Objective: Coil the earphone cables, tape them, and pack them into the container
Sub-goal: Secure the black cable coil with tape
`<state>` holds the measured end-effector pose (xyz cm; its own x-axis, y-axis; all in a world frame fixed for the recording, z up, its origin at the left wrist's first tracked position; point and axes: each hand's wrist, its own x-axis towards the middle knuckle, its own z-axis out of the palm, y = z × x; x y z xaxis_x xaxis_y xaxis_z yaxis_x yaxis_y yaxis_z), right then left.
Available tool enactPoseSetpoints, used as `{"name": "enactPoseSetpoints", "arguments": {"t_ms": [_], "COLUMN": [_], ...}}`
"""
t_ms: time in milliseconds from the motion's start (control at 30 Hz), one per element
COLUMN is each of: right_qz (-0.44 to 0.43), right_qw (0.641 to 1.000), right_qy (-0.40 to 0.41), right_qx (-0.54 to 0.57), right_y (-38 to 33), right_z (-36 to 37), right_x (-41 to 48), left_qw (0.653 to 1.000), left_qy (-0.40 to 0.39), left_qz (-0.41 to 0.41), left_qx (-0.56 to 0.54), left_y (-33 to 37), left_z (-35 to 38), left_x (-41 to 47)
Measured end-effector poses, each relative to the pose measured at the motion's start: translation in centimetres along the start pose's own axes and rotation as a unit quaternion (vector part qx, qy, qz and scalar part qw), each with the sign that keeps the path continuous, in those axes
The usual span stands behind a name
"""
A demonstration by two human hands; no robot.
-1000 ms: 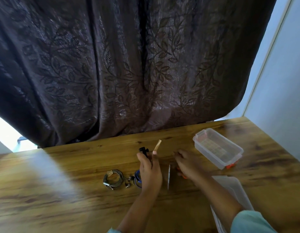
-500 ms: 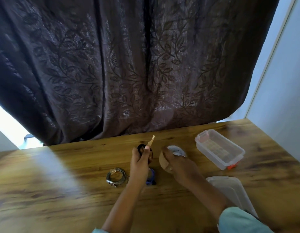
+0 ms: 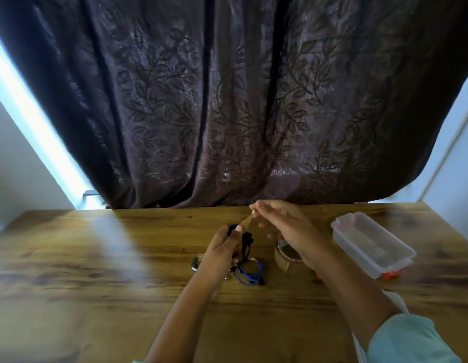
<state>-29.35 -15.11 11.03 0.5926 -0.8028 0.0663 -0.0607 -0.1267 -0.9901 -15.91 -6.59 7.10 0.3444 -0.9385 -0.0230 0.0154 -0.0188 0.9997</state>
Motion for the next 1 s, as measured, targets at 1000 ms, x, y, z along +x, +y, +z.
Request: {"name": "enactPoseSetpoints", "arguments": {"t_ms": [1000], "right_qz": [0.156], "right_qw": [0.978], "right_qy": [-0.125], "right_qx": [0.063], "right_y": [-1.5], "right_z": [8.3], "right_x": [1.8], "left_qw": [0.845], "left_qy": [0.205], "left_qz": [0.238], "left_qx": [0.433], "left_y": [-1.8], "left_z": [-8.5], "left_x": [-3.6]}}
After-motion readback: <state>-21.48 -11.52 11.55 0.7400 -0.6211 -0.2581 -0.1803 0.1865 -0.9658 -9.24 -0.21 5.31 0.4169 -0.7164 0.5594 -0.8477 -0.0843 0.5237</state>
